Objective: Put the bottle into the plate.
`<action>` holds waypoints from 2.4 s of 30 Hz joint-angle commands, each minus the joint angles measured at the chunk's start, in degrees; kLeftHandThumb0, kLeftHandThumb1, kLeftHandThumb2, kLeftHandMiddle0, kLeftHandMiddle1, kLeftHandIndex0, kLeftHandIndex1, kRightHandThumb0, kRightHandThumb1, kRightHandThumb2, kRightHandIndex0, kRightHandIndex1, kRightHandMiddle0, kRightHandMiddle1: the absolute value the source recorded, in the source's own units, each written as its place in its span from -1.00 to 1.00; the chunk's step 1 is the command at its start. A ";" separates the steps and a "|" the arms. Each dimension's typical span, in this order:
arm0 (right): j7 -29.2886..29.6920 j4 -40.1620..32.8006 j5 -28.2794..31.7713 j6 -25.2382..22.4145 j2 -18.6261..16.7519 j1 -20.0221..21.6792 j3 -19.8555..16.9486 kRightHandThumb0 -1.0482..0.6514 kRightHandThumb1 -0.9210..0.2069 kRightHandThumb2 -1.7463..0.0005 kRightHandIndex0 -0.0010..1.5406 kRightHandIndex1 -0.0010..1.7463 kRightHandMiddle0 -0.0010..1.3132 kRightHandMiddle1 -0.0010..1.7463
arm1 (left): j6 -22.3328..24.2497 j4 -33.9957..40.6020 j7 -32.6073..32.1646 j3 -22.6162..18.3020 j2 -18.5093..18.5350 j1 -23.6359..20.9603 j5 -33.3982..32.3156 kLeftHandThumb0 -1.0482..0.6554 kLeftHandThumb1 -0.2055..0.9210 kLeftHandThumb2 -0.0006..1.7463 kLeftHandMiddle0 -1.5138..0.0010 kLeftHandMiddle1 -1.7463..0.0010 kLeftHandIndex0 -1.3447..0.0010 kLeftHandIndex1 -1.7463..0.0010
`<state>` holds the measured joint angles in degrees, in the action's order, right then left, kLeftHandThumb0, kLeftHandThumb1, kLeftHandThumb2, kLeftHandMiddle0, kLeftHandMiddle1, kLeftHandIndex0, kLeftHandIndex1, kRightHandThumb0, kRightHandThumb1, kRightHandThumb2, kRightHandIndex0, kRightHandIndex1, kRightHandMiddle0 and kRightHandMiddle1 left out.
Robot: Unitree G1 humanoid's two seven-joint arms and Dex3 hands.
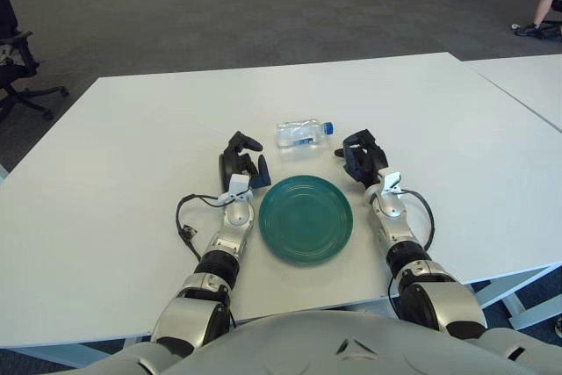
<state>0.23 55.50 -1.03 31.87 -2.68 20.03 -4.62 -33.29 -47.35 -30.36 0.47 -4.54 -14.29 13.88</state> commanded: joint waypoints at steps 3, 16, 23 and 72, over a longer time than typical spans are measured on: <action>0.89 1.08 0.03 -0.97 -0.09 -1.27 0.00 -0.19 -0.85 0.28 -0.49 0.32 -0.63 1.00 | -0.13 0.13 -0.21 0.02 0.20 -0.38 0.02 -0.46 -0.52 0.86 -0.74 -1.00 -0.22 -1.00; 7.54 -28.50 -3.00 6.47 -1.04 -4.60 0.31 0.01 -0.96 0.43 -0.71 0.54 -0.67 0.95 | 0.87 0.30 -0.10 -0.40 -0.34 -0.59 -0.63 -0.44 -0.48 0.83 -0.72 -1.00 -0.19 -1.00; 11.50 -27.37 -6.92 8.28 1.49 -0.76 -0.24 -0.34 -0.69 0.24 -0.88 0.05 -0.89 0.48 | 0.03 -0.58 -0.28 -0.46 -0.45 -0.97 -0.53 -0.44 -0.47 0.82 -0.72 -1.00 -0.19 -1.00; 17.67 18.17 -42.64 -7.01 9.69 52.59 33.39 -1.00 -1.00 0.71 -1.00 -1.00 -1.00 -1.00 | -0.44 -0.36 -3.07 0.04 -1.01 -0.20 0.83 -0.46 -0.52 0.87 -0.71 -1.00 -0.23 -1.00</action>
<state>16.23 72.20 -41.62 25.72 6.91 72.12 26.55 -34.78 -48.11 -32.52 0.47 -5.69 -14.38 14.09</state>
